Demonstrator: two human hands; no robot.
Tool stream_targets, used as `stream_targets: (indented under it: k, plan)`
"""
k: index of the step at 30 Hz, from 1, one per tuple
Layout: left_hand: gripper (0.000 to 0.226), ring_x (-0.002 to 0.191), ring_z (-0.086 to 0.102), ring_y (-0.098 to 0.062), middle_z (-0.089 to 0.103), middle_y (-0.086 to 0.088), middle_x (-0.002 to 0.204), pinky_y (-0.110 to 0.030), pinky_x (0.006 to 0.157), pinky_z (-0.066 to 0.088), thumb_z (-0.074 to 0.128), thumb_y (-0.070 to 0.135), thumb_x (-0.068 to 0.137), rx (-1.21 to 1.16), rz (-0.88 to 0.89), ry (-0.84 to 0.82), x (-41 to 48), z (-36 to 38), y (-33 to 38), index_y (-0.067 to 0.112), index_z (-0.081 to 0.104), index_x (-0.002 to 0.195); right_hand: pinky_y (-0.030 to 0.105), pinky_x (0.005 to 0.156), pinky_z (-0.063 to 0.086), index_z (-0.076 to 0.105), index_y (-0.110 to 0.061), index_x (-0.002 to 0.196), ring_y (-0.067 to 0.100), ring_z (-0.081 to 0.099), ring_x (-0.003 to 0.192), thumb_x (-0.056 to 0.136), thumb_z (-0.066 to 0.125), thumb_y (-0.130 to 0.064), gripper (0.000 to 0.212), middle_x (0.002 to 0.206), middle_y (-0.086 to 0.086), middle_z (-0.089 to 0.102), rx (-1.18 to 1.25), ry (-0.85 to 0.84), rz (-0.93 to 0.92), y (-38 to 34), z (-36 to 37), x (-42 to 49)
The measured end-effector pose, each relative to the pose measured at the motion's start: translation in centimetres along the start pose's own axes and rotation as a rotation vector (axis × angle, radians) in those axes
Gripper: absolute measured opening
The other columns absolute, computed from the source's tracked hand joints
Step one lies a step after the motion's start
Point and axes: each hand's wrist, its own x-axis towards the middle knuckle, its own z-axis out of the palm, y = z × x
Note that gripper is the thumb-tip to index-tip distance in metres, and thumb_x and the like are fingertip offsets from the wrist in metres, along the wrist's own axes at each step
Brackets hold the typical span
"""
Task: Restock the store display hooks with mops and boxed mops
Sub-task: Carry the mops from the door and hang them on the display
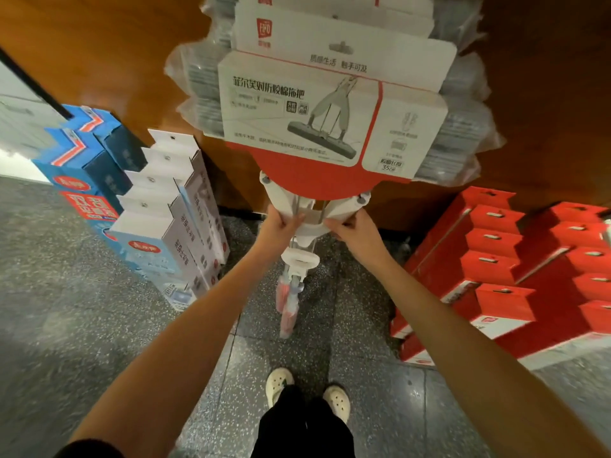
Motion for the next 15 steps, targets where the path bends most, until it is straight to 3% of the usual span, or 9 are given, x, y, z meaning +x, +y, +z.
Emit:
stream_targets:
  k: [6,10,12,15]
  plan:
    - [0.048,0.108,0.058,-0.024,0.054,-0.015,0.116,-0.039,0.088,0.055,0.060,0.027,0.090,0.059,0.060,-0.004,-4.9,0.0,7.5,0.005,0.036,0.126,0.042,0.094,0.052,0.052,-0.016,0.122,0.011,0.062,0.105,0.086,0.069,-0.029,0.042,0.113,-0.004,0.064,0.002,0.016,-0.053,-6.4,-4.3,-5.5]
    - [0.034,0.096,0.057,-0.012,0.054,-0.001,0.101,-0.034,0.085,0.054,0.056,0.024,0.093,0.076,0.184,-0.037,-8.5,0.6,15.2,0.009,0.037,0.117,0.040,0.093,0.053,0.054,-0.016,0.120,0.011,0.063,0.102,0.087,0.067,-0.032,0.040,0.110,-0.006,0.066,-0.022,0.074,-0.117,-12.4,-8.8,-10.0]
    - [0.030,0.089,0.057,-0.009,0.056,-0.003,0.097,-0.032,0.083,0.055,0.056,0.023,0.093,0.077,0.270,-0.061,-10.0,1.2,19.2,0.009,0.041,0.115,0.034,0.089,0.053,0.053,-0.017,0.119,0.012,0.063,0.101,0.088,0.065,-0.031,0.036,0.109,-0.006,0.065,-0.019,0.129,-0.153,-15.6,-11.3,-12.6]
    - [0.038,0.084,0.056,-0.015,0.054,-0.007,0.089,-0.042,0.079,0.053,0.058,0.041,0.089,0.072,0.322,-0.102,-12.3,2.8,24.8,0.009,0.043,0.104,0.017,0.076,0.048,0.050,-0.022,0.117,0.003,0.059,0.094,0.091,0.062,-0.032,0.030,0.103,-0.013,0.061,-0.024,0.237,-0.205,-19.7,-15.2,-17.0]
